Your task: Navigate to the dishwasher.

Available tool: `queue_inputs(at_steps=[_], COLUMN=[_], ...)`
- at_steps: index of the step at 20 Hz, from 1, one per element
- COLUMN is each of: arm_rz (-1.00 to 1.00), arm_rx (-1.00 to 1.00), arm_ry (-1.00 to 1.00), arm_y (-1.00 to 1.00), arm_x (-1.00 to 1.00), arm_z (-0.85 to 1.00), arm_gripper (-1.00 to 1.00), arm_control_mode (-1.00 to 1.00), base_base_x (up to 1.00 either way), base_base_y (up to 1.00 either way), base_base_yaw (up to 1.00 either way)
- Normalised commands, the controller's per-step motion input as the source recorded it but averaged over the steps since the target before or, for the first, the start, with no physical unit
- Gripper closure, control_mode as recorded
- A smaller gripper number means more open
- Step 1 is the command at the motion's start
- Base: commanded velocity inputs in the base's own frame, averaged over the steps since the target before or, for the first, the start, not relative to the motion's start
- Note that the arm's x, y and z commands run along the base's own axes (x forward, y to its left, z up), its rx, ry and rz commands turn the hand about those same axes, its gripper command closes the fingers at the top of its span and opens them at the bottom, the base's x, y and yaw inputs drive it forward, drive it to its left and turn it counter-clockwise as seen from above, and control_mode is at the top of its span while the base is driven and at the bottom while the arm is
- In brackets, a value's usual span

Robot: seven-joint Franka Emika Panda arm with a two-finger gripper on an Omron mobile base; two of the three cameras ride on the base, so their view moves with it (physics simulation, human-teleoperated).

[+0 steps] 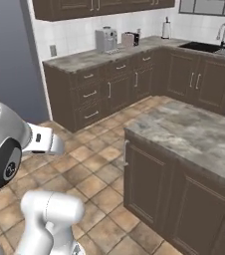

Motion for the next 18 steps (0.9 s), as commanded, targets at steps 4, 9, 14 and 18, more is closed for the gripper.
queue_inputs(at_steps=[4,9,14,18], arm_rz=[0.0,0.0,0.0,0.0], arm_rx=[0.0,0.0,0.0,0.0], arm_ry=[0.0,0.0,0.0,0.0], arm_y=[0.0,0.0,0.0,0.0], arm_x=[0.0,0.0,0.0,0.0], arm_z=[0.0,0.0,0.0,0.0], arm_gripper=[-1.0,-1.0,-1.0,-1.0], arm_control_mode=[1.0,1.0,1.0,1.0], base_base_x=[1.0,1.0,1.0,1.0], base_base_y=[0.7,0.64,0.53,0.61], base_base_yaw=[-0.2,-0.44,-0.55,-0.63])
